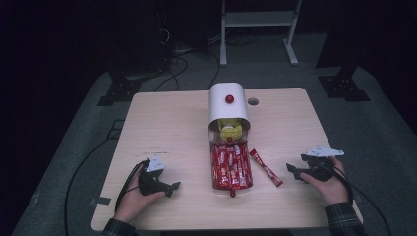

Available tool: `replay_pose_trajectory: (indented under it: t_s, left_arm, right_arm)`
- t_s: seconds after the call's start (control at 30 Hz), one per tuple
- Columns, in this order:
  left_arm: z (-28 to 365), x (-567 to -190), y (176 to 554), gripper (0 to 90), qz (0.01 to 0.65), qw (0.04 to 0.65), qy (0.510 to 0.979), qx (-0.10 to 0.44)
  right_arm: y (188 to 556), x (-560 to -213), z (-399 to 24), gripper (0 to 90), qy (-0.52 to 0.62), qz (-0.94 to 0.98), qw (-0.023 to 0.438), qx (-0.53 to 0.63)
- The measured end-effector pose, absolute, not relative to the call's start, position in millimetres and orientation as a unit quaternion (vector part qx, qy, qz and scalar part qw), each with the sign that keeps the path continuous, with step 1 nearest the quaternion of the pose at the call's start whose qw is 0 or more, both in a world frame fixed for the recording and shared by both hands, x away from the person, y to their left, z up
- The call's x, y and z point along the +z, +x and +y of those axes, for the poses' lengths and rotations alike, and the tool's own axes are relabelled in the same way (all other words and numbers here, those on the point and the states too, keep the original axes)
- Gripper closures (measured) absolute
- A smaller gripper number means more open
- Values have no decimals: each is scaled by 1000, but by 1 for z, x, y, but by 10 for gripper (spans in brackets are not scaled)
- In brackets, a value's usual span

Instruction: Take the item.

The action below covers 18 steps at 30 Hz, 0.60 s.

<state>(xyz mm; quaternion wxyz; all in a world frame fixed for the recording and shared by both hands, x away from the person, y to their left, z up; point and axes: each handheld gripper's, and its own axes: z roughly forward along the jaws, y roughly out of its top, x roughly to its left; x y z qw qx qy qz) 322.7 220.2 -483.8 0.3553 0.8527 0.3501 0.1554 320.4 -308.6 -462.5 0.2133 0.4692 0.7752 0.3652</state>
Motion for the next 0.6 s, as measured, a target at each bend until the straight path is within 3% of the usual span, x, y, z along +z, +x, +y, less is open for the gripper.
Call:
replay_pose_trajectory:
  t_s: [0.6]
  left_arm:
    - [220,-484,323,0,350,356,852,155]
  right_arm:
    - [329,-478,-321,260,489,777,225,328]
